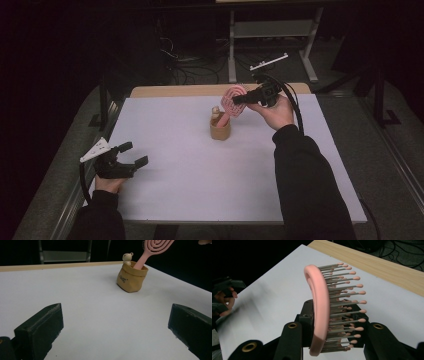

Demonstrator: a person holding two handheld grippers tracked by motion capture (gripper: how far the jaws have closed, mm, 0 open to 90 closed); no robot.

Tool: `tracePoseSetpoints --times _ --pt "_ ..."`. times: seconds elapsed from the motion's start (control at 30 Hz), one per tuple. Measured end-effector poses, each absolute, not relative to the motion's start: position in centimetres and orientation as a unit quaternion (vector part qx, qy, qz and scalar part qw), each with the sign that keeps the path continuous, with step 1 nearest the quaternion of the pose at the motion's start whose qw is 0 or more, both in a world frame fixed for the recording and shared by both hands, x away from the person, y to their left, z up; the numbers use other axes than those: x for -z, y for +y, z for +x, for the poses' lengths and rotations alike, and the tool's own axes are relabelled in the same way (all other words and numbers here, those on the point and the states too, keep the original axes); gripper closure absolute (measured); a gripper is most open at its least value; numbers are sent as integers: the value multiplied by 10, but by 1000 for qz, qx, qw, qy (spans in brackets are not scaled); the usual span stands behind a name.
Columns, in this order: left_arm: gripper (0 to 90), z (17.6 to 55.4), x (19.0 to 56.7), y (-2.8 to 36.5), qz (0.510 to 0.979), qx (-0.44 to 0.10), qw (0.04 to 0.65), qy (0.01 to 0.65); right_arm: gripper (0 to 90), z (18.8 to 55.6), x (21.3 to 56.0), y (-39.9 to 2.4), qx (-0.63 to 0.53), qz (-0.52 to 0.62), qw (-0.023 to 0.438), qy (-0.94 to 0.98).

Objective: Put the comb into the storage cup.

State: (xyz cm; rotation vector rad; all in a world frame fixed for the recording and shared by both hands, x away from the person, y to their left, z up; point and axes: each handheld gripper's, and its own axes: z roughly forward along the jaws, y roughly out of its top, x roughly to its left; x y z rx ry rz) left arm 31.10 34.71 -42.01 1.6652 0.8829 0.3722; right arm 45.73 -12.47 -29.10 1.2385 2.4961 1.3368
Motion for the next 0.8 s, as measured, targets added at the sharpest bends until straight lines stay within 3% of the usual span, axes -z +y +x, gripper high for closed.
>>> tracePoseSetpoints --times 0.8 --pt "0 315 422 344 714 -148 569 379 602 464 309 -144 -464 448 -2 764"
